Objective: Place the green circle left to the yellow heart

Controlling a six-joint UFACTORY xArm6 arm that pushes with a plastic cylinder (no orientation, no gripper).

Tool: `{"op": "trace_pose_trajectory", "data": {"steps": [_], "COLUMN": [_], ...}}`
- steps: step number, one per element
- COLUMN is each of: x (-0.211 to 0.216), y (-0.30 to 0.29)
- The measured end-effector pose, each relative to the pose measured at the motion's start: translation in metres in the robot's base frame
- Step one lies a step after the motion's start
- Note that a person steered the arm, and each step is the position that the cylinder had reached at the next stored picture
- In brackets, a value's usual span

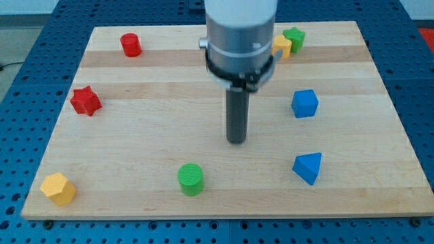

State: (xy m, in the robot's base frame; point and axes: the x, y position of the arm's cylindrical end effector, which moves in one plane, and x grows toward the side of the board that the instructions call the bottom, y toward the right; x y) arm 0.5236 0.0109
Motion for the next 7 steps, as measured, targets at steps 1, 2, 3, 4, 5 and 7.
{"op": "trace_pose_trajectory", "data": {"steps": [1,2,3,4,5,7], "x": [0.052,0.075,0.076,0.048,0.02,0.015], "y": [-0.02,-0.015,-0.077,-0.115,-0.132,-0.117]}}
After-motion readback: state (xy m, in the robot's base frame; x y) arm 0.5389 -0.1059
